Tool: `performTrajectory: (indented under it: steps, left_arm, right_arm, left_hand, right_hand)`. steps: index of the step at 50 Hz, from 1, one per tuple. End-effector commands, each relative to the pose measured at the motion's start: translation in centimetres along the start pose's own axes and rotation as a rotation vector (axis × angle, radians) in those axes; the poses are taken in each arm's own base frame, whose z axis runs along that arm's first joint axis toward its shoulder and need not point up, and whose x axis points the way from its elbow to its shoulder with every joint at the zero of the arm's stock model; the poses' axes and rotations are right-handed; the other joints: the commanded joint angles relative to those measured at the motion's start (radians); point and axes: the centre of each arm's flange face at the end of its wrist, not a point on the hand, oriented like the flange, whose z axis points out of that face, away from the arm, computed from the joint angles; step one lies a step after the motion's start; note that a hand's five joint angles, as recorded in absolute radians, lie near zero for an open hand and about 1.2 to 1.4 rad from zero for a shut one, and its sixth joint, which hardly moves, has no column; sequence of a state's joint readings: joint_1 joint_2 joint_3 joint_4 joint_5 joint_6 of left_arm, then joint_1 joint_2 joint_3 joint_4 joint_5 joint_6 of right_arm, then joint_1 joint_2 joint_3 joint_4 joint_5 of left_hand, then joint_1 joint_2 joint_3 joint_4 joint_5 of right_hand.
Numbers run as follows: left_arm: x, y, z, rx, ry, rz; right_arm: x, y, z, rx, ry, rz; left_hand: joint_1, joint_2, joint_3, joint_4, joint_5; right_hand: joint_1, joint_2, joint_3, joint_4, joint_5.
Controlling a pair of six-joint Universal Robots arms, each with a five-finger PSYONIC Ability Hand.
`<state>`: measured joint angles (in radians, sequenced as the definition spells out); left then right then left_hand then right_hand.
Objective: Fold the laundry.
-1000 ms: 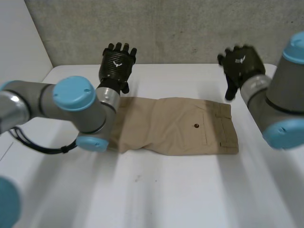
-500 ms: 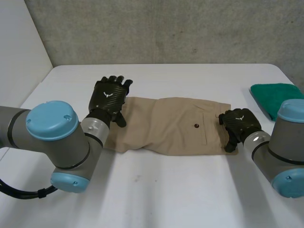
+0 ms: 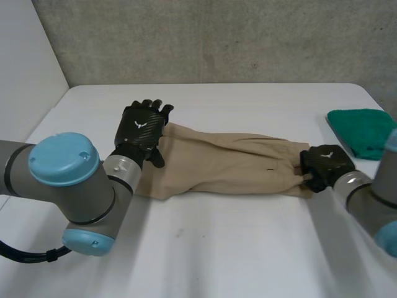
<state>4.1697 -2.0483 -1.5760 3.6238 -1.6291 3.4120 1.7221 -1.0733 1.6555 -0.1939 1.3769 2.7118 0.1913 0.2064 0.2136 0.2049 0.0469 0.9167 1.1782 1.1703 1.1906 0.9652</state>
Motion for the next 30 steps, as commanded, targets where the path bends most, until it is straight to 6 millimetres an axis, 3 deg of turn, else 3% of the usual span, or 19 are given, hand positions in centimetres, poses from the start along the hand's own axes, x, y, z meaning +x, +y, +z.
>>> performTrajectory:
  steps: [1,5,8,12,13,16,19,20,23,24,25,28,30]
  left_arm:
    - [-0.6,-1.3,-0.9,0.023,-0.011,-0.002]
    - [-0.9,-1.4,-1.2,0.019,-0.018,0.000]
    - [-1.1,-1.3,-1.3,0.015,-0.021,0.000]
    - [-1.2,-1.3,-1.3,0.010,-0.023,0.000]
    - [-1.2,-1.3,-1.3,0.010,-0.023,0.000]
    - [-1.5,-1.7,-1.2,0.020,-0.031,-0.002]
    - [-1.9,-2.0,-1.2,0.029,-0.041,-0.002]
    - [-1.9,-2.0,-1.2,0.030,-0.041,-0.002]
    - [-2.0,-2.2,-1.3,0.033,-0.044,-0.004]
    - [-2.0,-2.1,-1.3,0.031,-0.045,-0.004]
    - [-2.1,-2.1,-1.2,0.031,-0.046,-0.004]
    - [-2.4,-2.0,-1.1,0.029,-0.054,-0.004]
    - [-2.6,-1.9,-1.1,0.025,-0.059,-0.003]
  right_arm:
    - [6.6,0.1,-1.2,-0.013,0.119,-0.037]
    - [9.4,0.7,-1.2,-0.041,0.179,-0.125]
    - [9.6,-0.2,-1.3,-0.034,0.191,-0.190]
    - [5.6,-5.0,-1.5,0.093,0.136,-0.290]
    - [3.8,-6.8,-1.7,0.147,0.112,-0.314]
    - [0.1,-9.8,-2.2,0.248,0.047,-0.356]
    - [-2.9,-11.4,-2.6,0.317,-0.019,-0.392]
    - [-5.5,-12.1,-2.9,0.358,-0.080,-0.415]
    - [-10.4,-13.0,-3.7,0.426,-0.185,-0.465]
    - [-13.2,-13.0,-4.2,0.452,-0.247,-0.499]
    - [-14.6,-12.9,-4.6,0.462,-0.283,-0.516]
    - [-18.3,-11.6,-5.2,0.469,-0.406,-0.562]
    - [-19.6,-10.6,-5.1,0.455,-0.468,-0.572]
  left_hand:
    - [-0.017,-0.032,-0.039,-0.030,-0.047]
    - [-0.017,-0.032,-0.039,-0.030,-0.047]
    - [-0.017,-0.032,-0.039,-0.030,-0.047]
    - [-0.017,-0.032,-0.039,-0.030,-0.047]
    - [-0.017,-0.032,-0.039,-0.030,-0.047]
    - [-0.017,-0.032,-0.039,-0.030,-0.047]
    - [-0.017,-0.032,-0.039,-0.030,-0.047]
    - [-0.017,-0.032,-0.039,-0.030,-0.047]
    - [-0.017,-0.032,-0.039,-0.030,-0.047]
    - [-0.017,-0.032,-0.039,-0.030,-0.047]
    - [-0.017,-0.032,-0.039,-0.030,-0.047]
    - [-0.017,-0.032,-0.039,-0.030,-0.047]
    - [-0.017,-0.032,-0.039,-0.030,-0.047]
  right_hand:
    - [0.480,0.218,0.226,0.206,0.256]
    - [0.480,0.218,0.226,0.206,0.256]
    - [0.480,0.218,0.226,0.206,0.256]
    - [0.480,0.218,0.226,0.206,0.256]
    - [0.480,0.218,0.226,0.206,0.256]
    - [0.480,0.218,0.226,0.206,0.256]
    - [0.480,0.218,0.226,0.206,0.256]
    - [0.480,0.218,0.226,0.206,0.256]
    - [0.480,0.218,0.226,0.206,0.256]
    - [0.480,0.218,0.226,0.206,0.256]
    - [0.480,0.218,0.226,0.206,0.256]
    - [0.480,0.218,0.226,0.206,0.256]
    - [0.480,0.218,0.226,0.206,0.256]
